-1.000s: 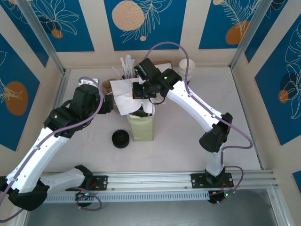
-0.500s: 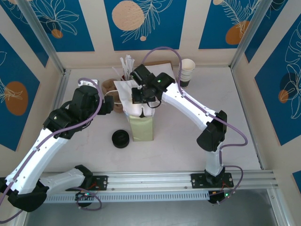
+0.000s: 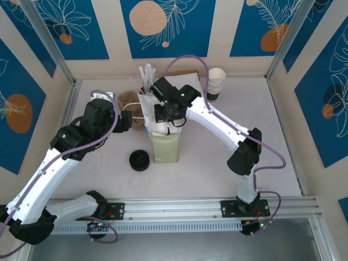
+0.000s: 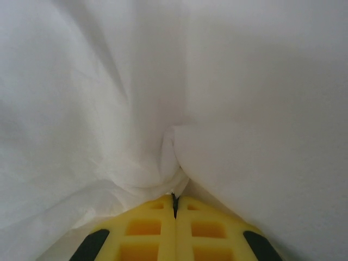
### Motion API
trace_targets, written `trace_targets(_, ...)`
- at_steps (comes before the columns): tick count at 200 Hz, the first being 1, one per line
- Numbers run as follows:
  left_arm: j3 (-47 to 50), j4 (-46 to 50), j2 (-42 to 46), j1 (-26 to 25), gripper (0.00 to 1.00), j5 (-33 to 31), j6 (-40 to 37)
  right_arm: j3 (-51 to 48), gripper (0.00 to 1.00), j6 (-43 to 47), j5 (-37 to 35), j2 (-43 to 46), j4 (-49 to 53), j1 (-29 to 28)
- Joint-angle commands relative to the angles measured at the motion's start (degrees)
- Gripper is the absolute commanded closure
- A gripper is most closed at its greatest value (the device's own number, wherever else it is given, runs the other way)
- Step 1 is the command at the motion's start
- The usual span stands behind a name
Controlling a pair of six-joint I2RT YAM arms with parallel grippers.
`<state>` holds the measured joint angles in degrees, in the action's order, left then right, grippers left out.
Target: Pack the takeout coffee
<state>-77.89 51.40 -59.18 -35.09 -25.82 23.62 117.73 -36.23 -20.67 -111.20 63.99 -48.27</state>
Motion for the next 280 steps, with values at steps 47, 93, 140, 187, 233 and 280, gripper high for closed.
trace_targets(47,0.63,-1.22,0.88,0.67,0.12,1.21,0.81,1.54,1.00,0.16,-5.13,-0.34,5.22,-1.39)
trace_targets(93,0.81,-1.13,0.99,0.66,0.12,1.39,1.00,6.81,0.81,0.78,-3.58,-0.66,7.57,-1.61)
trace_targets(140,0.46,-0.78,1.08,0.64,0.11,1.39,0.91,12.32,0.58,1.86,-3.84,-0.49,8.40,-2.05)
trace_targets(187,0.64,-0.77,0.96,0.64,0.11,1.86,1.25,14.03,0.57,3.24,0.26,-0.78,5.62,-1.74)
trace_targets(233,0.12,-0.86,0.95,0.69,0.11,1.85,1.07,15.56,0.58,3.61,4.26,-3.03,2.53,-0.98)
trace_targets(280,0.54,-1.51,0.75,0.66,0.11,1.09,0.86,16.19,0.58,5.32,5.28,-2.24,0.73,-0.95)
